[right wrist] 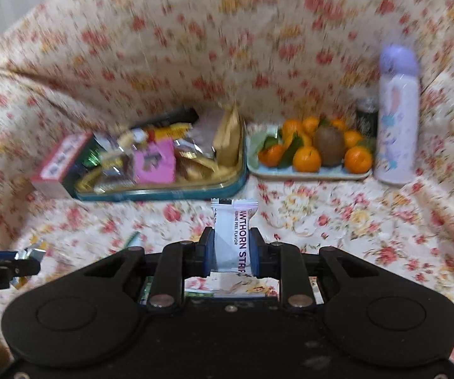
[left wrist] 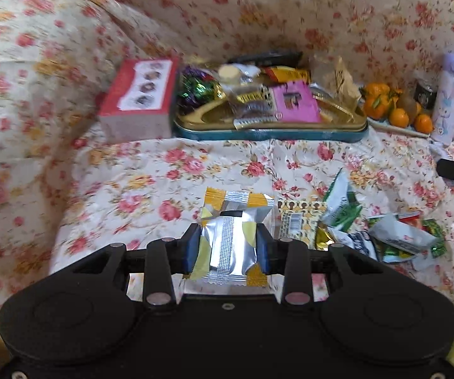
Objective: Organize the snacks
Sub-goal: 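Grasp the silver-yellow wrapper with left tool while right tool grasps the white hawthorn packet, then carry both packets over the gold tray and lower them in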
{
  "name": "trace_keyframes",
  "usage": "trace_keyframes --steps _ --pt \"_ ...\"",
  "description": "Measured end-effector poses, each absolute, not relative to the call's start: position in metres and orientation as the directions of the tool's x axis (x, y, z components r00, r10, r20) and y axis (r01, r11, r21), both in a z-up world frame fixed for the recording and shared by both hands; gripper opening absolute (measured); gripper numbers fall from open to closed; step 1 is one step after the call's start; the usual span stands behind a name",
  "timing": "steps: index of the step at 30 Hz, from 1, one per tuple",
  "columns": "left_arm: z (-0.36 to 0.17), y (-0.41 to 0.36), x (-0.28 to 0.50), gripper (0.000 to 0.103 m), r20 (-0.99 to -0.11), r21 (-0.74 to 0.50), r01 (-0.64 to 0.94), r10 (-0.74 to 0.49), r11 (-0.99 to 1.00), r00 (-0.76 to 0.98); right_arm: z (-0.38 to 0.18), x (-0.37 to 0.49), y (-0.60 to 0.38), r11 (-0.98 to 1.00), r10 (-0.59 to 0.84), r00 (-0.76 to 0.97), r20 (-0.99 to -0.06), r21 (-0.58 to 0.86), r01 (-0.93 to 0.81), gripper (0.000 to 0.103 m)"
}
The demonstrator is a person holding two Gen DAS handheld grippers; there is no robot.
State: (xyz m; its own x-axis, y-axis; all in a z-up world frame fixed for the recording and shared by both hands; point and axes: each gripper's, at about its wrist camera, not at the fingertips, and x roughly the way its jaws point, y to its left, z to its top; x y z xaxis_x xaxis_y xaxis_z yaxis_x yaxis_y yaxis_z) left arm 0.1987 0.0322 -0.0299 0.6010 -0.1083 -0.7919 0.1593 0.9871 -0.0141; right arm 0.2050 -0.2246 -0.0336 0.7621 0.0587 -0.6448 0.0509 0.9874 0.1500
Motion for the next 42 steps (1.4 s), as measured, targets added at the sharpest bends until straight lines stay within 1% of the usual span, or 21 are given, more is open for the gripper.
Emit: trace_keyframes --steps 6,11,14,17,23,27,35,42 --pt "-0.003 0.031 0.152 0.045 -0.781 -0.056 0.130 -0.125 0.990 0.613 0.006 0.141 -0.224 0.982 0.066 0.825 -0.561 0.184 0.047 0.024" --pt "0.011 0.024 0.110 0.045 -0.777 -0.052 0.109 -0.109 0.993 0.621 0.027 0.078 -0.224 0.971 0.068 0.853 -0.518 0.232 0.064 0.024" --pt "0.015 0.018 0.087 0.045 -0.776 -0.062 0.122 -0.125 0.991 0.618 0.033 0.040 -0.224 0.958 0.071 0.864 -0.498 0.275 0.080 0.024" --pt "0.016 0.011 0.065 0.045 -0.778 -0.070 0.143 -0.144 0.987 0.611 0.035 0.008 -0.220 0.951 0.078 0.864 -0.498 0.296 0.085 0.024" --pt "0.014 -0.005 0.026 0.045 -0.778 -0.057 0.179 -0.156 0.982 0.608 0.038 -0.039 -0.206 0.961 0.090 0.855 -0.511 0.271 0.060 0.024" --pt "0.007 -0.015 0.013 0.045 -0.795 -0.061 0.190 -0.162 0.980 0.584 0.035 -0.056 -0.200 0.968 0.108 0.839 -0.534 0.249 0.034 0.024" --pt "-0.019 -0.027 0.003 0.045 -0.834 -0.001 0.171 -0.095 0.985 0.544 0.002 -0.064 -0.196 0.966 0.090 0.764 -0.639 0.243 0.089 0.025" --pt "-0.033 -0.021 0.003 0.045 -0.862 0.017 0.142 -0.057 0.990 0.504 -0.018 -0.058 -0.192 0.973 0.049 0.700 -0.712 0.192 0.127 0.025"
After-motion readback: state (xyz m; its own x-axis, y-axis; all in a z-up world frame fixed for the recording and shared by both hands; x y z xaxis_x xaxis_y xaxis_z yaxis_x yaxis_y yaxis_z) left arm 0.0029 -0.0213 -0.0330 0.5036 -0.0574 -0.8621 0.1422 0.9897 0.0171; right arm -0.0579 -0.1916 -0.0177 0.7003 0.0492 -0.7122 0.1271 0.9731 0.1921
